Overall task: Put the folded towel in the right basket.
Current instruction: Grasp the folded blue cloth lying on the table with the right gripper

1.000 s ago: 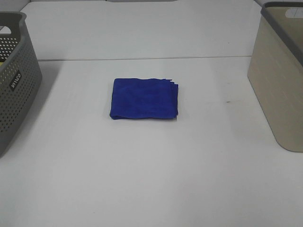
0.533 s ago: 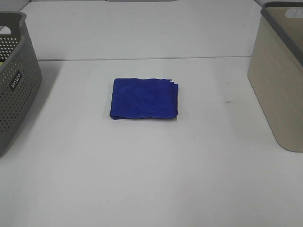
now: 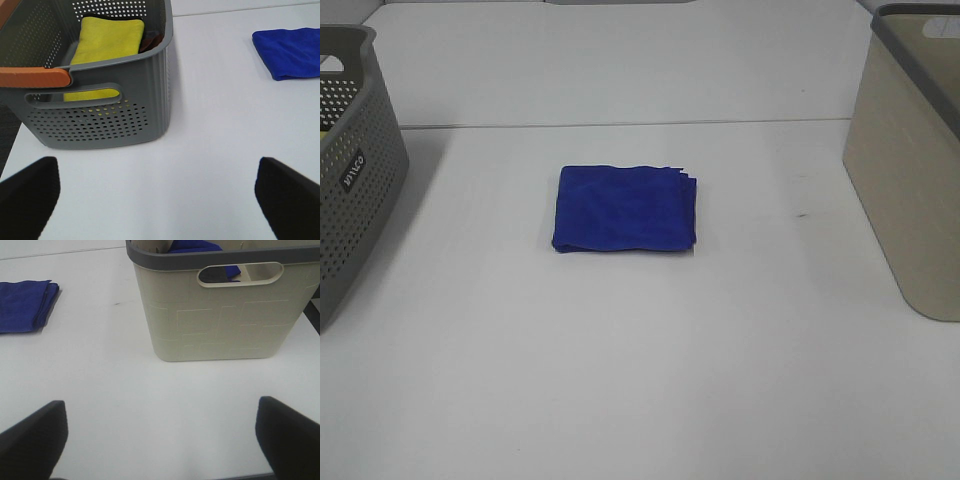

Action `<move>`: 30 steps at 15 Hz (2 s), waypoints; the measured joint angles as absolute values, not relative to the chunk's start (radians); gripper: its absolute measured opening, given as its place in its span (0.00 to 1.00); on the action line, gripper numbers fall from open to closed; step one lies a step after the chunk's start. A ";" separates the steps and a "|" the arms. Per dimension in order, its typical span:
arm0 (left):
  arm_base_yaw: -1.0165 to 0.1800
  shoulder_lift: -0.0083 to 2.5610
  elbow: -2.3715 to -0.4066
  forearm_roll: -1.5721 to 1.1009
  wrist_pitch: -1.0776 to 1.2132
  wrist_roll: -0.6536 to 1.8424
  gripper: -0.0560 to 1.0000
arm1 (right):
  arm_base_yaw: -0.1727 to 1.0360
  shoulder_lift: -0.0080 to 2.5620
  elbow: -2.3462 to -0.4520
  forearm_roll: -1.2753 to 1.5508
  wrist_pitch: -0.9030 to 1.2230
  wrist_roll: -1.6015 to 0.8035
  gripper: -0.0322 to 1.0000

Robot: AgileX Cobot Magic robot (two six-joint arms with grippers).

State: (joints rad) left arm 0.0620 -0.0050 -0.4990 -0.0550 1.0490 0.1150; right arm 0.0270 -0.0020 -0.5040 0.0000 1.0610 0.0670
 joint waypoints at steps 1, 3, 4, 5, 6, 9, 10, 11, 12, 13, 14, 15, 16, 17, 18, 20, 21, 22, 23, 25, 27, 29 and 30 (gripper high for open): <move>0.062 -0.005 -0.499 -0.055 1.049 0.115 0.99 | 0.027 0.004 -0.504 0.000 1.061 0.066 0.97; 0.062 -0.005 -0.499 -0.055 1.049 0.115 0.99 | 0.027 0.035 -0.504 0.000 1.057 0.041 0.97; 0.062 -0.005 -0.499 -0.054 1.049 0.115 0.99 | 0.027 0.079 -0.514 0.000 1.044 0.015 0.97; 0.062 -0.005 -0.499 -0.054 1.049 0.115 0.99 | 0.027 0.157 -0.552 0.000 1.027 0.000 0.97; 0.062 -0.005 -0.499 -0.054 1.049 0.115 0.99 | 0.027 0.285 -0.626 0.000 1.031 -0.007 0.97; 0.062 -0.005 -0.499 -0.054 1.049 0.115 0.99 | 0.027 0.734 -0.942 0.116 1.179 -0.007 0.97; 0.062 -0.005 -0.499 -0.054 1.049 0.115 0.99 | 0.027 0.871 -1.038 0.160 1.201 -0.015 0.97; 0.062 -0.005 -0.499 -0.054 1.049 0.115 0.99 | 0.027 0.988 -1.128 0.195 1.203 -0.036 0.97; 0.062 -0.005 -0.499 -0.054 1.049 0.115 0.99 | 0.027 1.078 -1.193 0.224 1.204 -0.056 0.97; 0.062 -0.005 -0.499 -0.054 1.049 0.115 0.99 | 0.027 1.151 -1.244 0.258 1.196 -0.077 0.97; 0.062 -0.005 -0.499 -0.054 1.049 0.115 0.99 | 0.027 1.214 -1.283 0.307 1.188 -0.113 0.97; 0.062 -0.005 -0.499 -0.054 1.049 0.115 0.99 | 0.027 1.256 -1.300 0.375 1.172 -0.153 0.97; 0.062 -0.005 -0.499 -0.054 1.049 0.115 0.99 | 0.027 1.295 -1.304 0.452 1.162 -0.201 0.97; 0.062 -0.005 -0.499 -0.054 1.049 0.115 0.99 | 0.040 1.329 -1.304 0.495 1.154 -0.227 0.97; 0.062 -0.005 -0.499 -0.054 1.049 0.115 0.99 | 0.071 1.369 -1.304 0.511 1.117 -0.226 0.97; 0.062 -0.005 -0.499 -0.054 1.049 0.115 0.99 | 0.206 1.607 -1.395 0.525 0.932 -0.173 0.96; 0.062 -0.005 -0.499 -0.054 1.049 0.115 0.99 | 0.237 1.705 -1.468 0.535 0.926 -0.169 0.96; 0.062 -0.005 -0.499 -0.054 1.049 0.115 0.99 | 0.254 1.813 -1.540 0.551 0.944 -0.163 0.96; 0.062 -0.005 -0.499 -0.054 1.049 0.115 0.99 | 0.257 1.866 -1.582 0.564 0.959 -0.163 0.96; 0.062 -0.005 -0.499 -0.054 1.049 0.115 0.99 | 0.260 2.039 -1.730 0.592 0.989 -0.161 0.96; 0.062 -0.005 -0.499 -0.054 1.049 0.115 0.99 | 0.260 2.200 -1.874 0.594 1.002 -0.141 0.96; 0.062 -0.005 -0.499 -0.054 1.049 0.115 0.99 | 0.260 2.331 -1.988 0.585 1.025 -0.108 0.95; 0.062 -0.005 -0.499 -0.054 1.049 0.115 0.99 | 0.260 2.387 -2.030 0.564 1.044 -0.089 0.95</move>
